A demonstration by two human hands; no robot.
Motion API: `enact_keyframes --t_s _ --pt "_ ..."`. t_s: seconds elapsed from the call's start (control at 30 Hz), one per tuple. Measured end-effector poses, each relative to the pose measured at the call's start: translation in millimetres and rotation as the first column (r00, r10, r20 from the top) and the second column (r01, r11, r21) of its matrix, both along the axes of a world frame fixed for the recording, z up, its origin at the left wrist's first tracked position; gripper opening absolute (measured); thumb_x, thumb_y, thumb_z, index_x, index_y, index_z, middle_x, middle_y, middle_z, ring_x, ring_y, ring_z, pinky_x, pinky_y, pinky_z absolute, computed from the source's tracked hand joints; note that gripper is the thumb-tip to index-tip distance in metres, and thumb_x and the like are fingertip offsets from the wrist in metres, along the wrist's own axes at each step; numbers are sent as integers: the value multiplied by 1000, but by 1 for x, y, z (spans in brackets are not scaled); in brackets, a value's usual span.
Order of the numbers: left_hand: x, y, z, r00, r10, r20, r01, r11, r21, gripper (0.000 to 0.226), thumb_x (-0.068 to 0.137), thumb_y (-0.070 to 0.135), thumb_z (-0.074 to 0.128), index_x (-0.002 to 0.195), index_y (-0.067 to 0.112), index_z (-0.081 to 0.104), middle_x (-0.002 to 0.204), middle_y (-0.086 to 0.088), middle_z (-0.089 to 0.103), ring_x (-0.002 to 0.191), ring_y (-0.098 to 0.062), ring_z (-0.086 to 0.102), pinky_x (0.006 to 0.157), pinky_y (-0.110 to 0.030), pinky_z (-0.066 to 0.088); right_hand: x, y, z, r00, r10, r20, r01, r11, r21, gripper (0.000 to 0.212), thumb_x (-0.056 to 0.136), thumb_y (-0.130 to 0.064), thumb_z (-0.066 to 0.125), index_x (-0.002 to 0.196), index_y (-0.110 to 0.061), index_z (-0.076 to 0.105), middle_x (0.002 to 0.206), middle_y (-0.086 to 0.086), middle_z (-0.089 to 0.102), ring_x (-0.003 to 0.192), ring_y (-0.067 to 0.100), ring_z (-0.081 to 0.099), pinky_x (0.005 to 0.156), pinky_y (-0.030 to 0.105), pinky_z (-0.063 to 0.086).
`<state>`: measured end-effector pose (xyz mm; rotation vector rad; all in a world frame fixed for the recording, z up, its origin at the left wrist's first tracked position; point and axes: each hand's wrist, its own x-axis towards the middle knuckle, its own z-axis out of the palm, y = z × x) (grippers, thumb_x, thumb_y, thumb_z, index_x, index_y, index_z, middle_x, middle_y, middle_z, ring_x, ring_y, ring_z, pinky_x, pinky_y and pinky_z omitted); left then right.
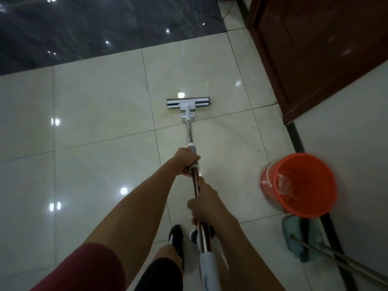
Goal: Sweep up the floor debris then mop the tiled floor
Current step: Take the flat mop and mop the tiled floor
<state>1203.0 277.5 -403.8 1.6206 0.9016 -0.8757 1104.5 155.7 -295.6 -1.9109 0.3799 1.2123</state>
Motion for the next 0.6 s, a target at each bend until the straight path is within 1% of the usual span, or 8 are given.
enact_keyframes --t_s 0.07,0.17,0.23,0.3,0.37,0.43,0.5,0.6 --pt "-28 11 -3 1000 21 4 -21 1000 -22 37 93 16 70 120 -3 55 100 -24 67 74 -33 71 71 -51 63 -25 11 -6 999 48 11 -47 999 -19 76 92 -3 56 153 -31 19 100 2 57 72 16 67 54 25 55" --pt "-70 26 -5 999 35 21 -35 999 -31 37 94 16 69 121 -4 54 112 -28 67 91 -40 72 82 -56 60 -63 25 -10 991 124 50 -121 990 -72 78 91 -5 59 154 -27 19 104 0 55 85 14 64 64 21 53" --pt "-98 36 -4 998 50 32 -49 998 -31 37 94 17 69 121 -4 55 114 -29 66 97 -41 71 84 -57 60 -90 34 -9 988 146 42 -143 987 -70 81 90 -4 59 155 -28 18 99 -2 55 78 12 63 57 18 52" --pt "-127 43 -2 998 52 31 -51 998 -31 35 94 17 69 120 -2 55 111 -27 67 91 -39 72 82 -57 60 -118 41 -6 988 149 30 -146 987 -72 82 91 -3 59 155 -30 17 86 -9 49 62 9 58 40 11 43" --pt "-154 44 -1 999 49 21 -48 998 -41 32 94 16 68 117 0 54 105 -25 67 79 -35 72 77 -56 62 -145 41 -3 986 161 43 -157 984 -83 79 92 -4 60 155 -29 19 81 -12 47 58 7 56 37 10 41" --pt "-180 43 -4 998 55 18 -54 997 -46 29 94 16 68 114 3 53 96 -22 68 70 -31 72 67 -50 63 -168 37 0 982 182 52 -177 980 -89 75 92 -4 60 153 -27 23 83 -9 51 62 9 59 46 13 49" --pt "-205 40 -6 996 88 17 -87 995 -55 25 93 16 69 109 5 53 88 -20 69 59 -26 73 56 -43 62 -188 30 5 980 192 48 -188 979 -78 72 90 -2 59 149 -27 28 88 -6 53 70 14 62 64 28 60" --pt "-239 29 -9 989 138 46 -135 989 -62 19 91 16 70 100 4 57 90 -18 68 65 -28 72 63 -49 63 -217 17 15 974 223 46 -219 973 -79 69 89 0 58 147 -25 30 101 1 54 84 21 59 84 42 60"
